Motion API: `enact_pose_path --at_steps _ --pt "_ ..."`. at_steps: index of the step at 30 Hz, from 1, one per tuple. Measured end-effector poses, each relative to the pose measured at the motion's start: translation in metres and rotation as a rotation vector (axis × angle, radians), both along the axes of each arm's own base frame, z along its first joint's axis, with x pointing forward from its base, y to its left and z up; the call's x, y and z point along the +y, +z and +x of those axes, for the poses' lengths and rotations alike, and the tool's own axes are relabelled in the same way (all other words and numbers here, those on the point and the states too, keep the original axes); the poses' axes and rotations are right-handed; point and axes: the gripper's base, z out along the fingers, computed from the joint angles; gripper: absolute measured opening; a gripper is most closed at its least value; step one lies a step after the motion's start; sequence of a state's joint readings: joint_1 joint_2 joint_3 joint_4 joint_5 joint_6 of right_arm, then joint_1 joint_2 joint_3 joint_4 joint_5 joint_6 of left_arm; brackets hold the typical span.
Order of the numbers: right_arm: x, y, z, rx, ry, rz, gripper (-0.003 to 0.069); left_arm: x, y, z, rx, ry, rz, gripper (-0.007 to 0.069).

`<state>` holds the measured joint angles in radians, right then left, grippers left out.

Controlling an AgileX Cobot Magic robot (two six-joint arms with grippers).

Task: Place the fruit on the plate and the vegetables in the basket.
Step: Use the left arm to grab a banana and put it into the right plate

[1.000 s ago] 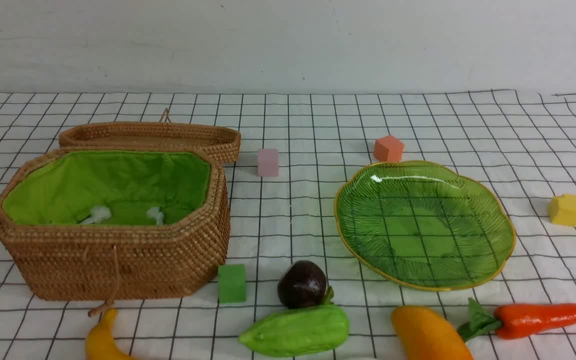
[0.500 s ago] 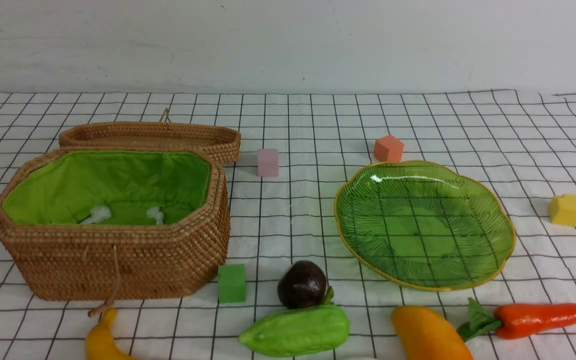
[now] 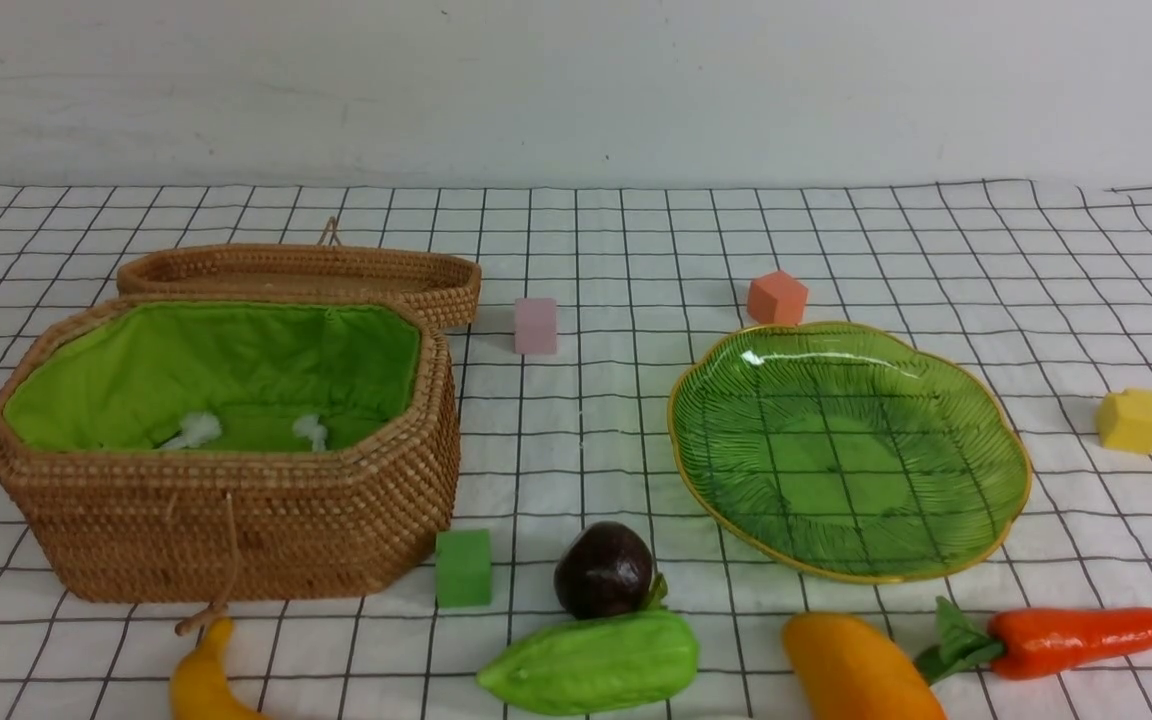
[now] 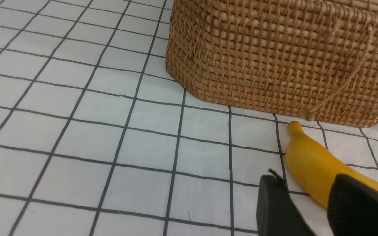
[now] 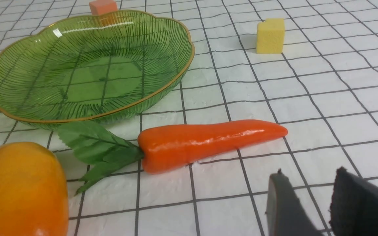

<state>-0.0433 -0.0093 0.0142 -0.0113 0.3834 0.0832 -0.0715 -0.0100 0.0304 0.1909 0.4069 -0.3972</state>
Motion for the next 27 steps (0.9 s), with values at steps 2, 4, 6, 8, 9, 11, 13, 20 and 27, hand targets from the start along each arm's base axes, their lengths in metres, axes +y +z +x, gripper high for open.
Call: enact_pose_path --at_steps 2,4,6,8,9,11,13,20,27 --pt "0.000 0.000 0.000 0.000 0.000 0.000 0.0245 0.000 0.000 0.000 0.000 0.000 0.000 0.0239" --pt "0.000 0.000 0.000 0.000 0.000 0.000 0.0245 0.000 0.000 0.000 0.000 0.000 0.000 0.0239" --pt "0.000 0.000 0.000 0.000 0.000 0.000 0.0245 0.000 0.000 0.000 0.000 0.000 0.000 0.0239" --pt "0.000 0.000 0.000 0.000 0.000 0.000 0.0245 0.000 0.000 0.000 0.000 0.000 0.000 0.0239" --pt "0.000 0.000 0.000 0.000 0.000 0.000 0.0245 0.000 0.000 0.000 0.000 0.000 0.000 0.0239" --pt "0.000 0.000 0.000 0.000 0.000 0.000 0.0245 0.000 0.000 0.000 0.000 0.000 0.000 0.0239" --pt "0.000 0.000 0.000 0.000 0.000 0.000 0.0245 0.000 0.000 0.000 0.000 0.000 0.000 0.0239" --pt "0.000 0.000 0.000 0.000 0.000 0.000 0.0245 0.000 0.000 0.000 0.000 0.000 0.002 0.0239" --pt "0.000 0.000 0.000 0.000 0.000 0.000 0.0245 -0.003 0.013 0.003 -0.146 -0.014 -0.056 0.0239"
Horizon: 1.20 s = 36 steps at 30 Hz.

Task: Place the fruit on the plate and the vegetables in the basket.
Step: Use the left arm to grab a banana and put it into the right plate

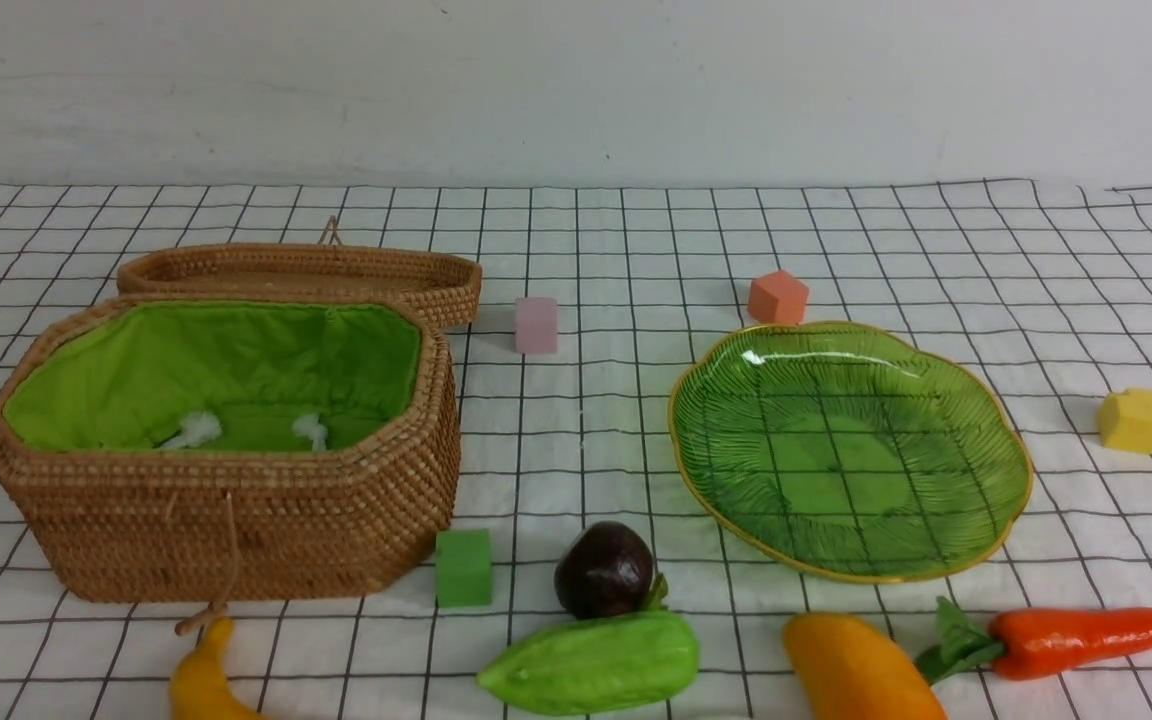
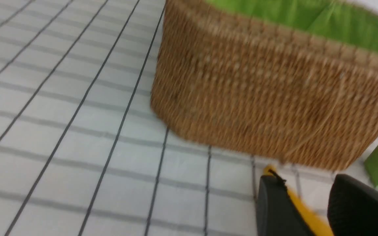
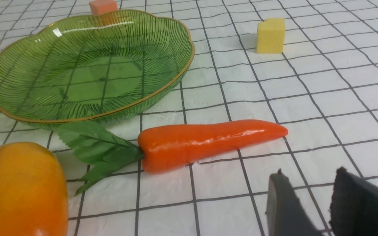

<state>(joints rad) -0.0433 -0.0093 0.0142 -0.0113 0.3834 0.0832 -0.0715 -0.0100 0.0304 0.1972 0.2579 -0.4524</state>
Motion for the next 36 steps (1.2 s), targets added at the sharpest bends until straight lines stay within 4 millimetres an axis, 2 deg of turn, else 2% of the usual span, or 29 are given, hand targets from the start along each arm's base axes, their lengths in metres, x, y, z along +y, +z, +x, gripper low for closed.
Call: enact_pose_path --at_steps 3,9,13,17,18,20,22,24,25,26,29,32,33,34,35,36 --pt "0.000 0.000 0.000 0.000 0.000 0.000 0.0245 -0.003 0.012 0.001 -0.136 -0.024 -0.041 0.0239" --pt "0.000 0.000 0.000 0.000 0.000 0.000 0.0245 -0.009 0.049 -0.005 -0.539 -0.117 -0.138 0.0239" --pt "0.000 0.000 0.000 0.000 0.000 0.000 0.0245 -0.008 0.075 -0.012 -0.630 -0.129 -0.227 0.0239" --pt "0.000 0.000 0.000 0.000 0.000 0.000 0.0245 -0.004 0.153 -0.035 -0.700 -0.119 -0.335 0.0239" --pt "0.000 0.000 0.000 0.000 0.000 0.000 0.0245 -0.003 0.155 -0.033 -0.673 -0.112 -0.337 0.0239" --pt "0.000 0.000 0.000 0.000 0.000 0.000 0.0245 -0.001 0.187 -0.034 -0.509 -0.061 -0.366 0.0239" --pt "0.000 0.000 0.000 0.000 0.000 0.000 0.0245 0.000 0.191 -0.026 -0.331 -0.016 -0.383 0.0239" --pt "0.000 0.000 0.000 0.000 0.000 0.000 0.0245 0.000 0.182 -0.010 -0.073 0.050 -0.368 0.0239" --pt "0.000 0.000 0.000 0.000 0.000 0.000 0.0245 0.001 0.183 -0.011 -0.076 0.051 -0.367 0.0239" --pt "0.000 0.000 0.000 0.000 0.000 0.000 0.0245 0.001 0.173 0.000 0.080 0.094 -0.336 0.0239" --pt "0.000 0.000 0.000 0.000 0.000 0.000 0.0245 0.002 0.156 0.016 0.292 0.139 -0.277 0.0239" --pt "0.000 0.000 0.000 0.000 0.000 0.000 0.0245 -0.007 0.139 0.031 0.530 0.092 -0.271 0.0240" --pt "0.000 0.000 0.000 0.000 0.000 0.000 0.0245 -0.008 0.138 0.032 0.547 0.085 -0.270 0.0241" --pt "0.000 0.000 0.000 0.000 0.000 0.000 0.0245 -0.016 0.128 0.042 0.684 0.012 -0.260 0.0252" --pt "0.000 0.000 0.000 0.000 0.000 0.000 0.0245 -0.017 0.128 0.042 0.686 0.006 -0.271 0.0252" --pt "0.000 0.000 0.000 0.000 0.000 0.000 0.0245 -0.024 0.121 0.053 0.775 -0.062 -0.280 0.0272"
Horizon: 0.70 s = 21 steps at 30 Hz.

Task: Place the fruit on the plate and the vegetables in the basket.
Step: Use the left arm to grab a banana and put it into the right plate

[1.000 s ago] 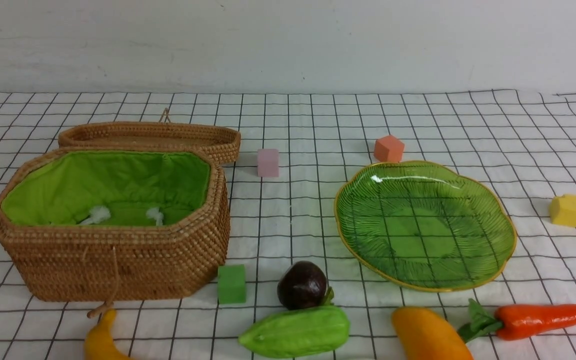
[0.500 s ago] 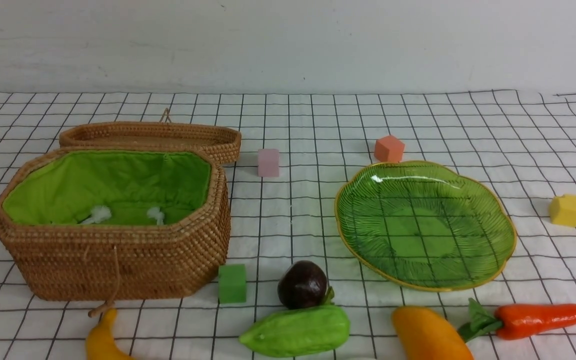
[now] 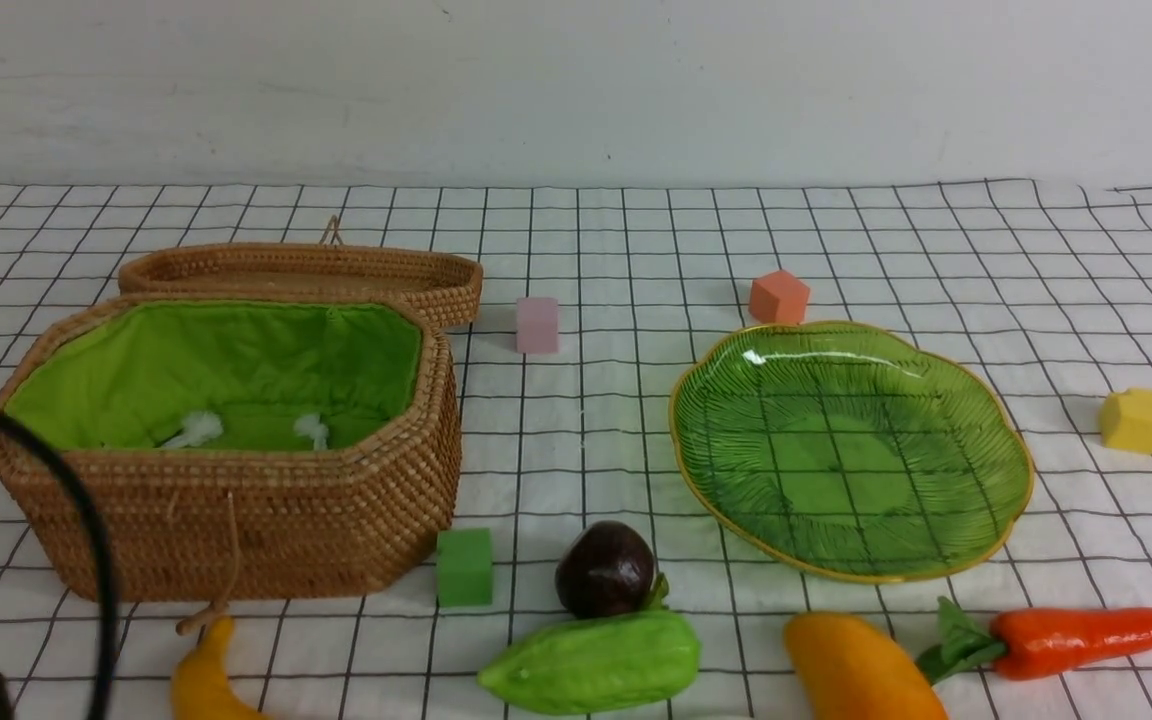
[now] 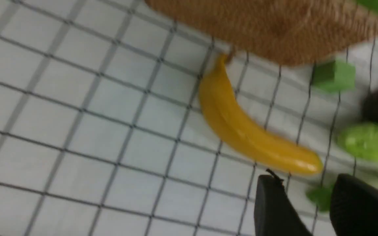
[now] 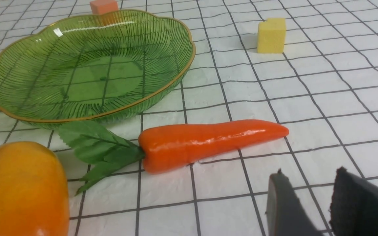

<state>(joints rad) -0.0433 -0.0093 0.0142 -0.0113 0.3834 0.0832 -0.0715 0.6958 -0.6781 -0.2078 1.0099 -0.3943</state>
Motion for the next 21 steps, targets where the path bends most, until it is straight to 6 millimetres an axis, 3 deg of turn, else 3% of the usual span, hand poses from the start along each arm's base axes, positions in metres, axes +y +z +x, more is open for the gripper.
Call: enact_pose_path --at_steps 8,9,10,12,16,21 --pt "0.000 0.000 0.000 0.000 0.000 0.000 0.0245 -0.007 -0.038 0.053 0.238 -0.004 -0.024 0.0480" --pt "0.000 0.000 0.000 0.000 0.000 0.000 0.0245 -0.007 -0.050 0.065 0.298 0.027 -0.028 0.0549" --pt "0.000 0.000 0.000 0.000 0.000 0.000 0.0245 -0.007 -0.052 0.067 0.304 0.030 -0.029 0.0549" --pt "0.000 0.000 0.000 0.000 0.000 0.000 0.0245 -0.008 -0.069 0.085 0.349 0.065 -0.031 0.0627" --pt "0.000 0.000 0.000 0.000 0.000 0.000 0.0245 -0.009 -0.094 0.108 0.375 0.104 -0.035 0.0656" --pt "0.000 0.000 0.000 0.000 0.000 0.000 0.0245 -0.009 -0.122 0.126 0.430 0.151 -0.046 0.0637"
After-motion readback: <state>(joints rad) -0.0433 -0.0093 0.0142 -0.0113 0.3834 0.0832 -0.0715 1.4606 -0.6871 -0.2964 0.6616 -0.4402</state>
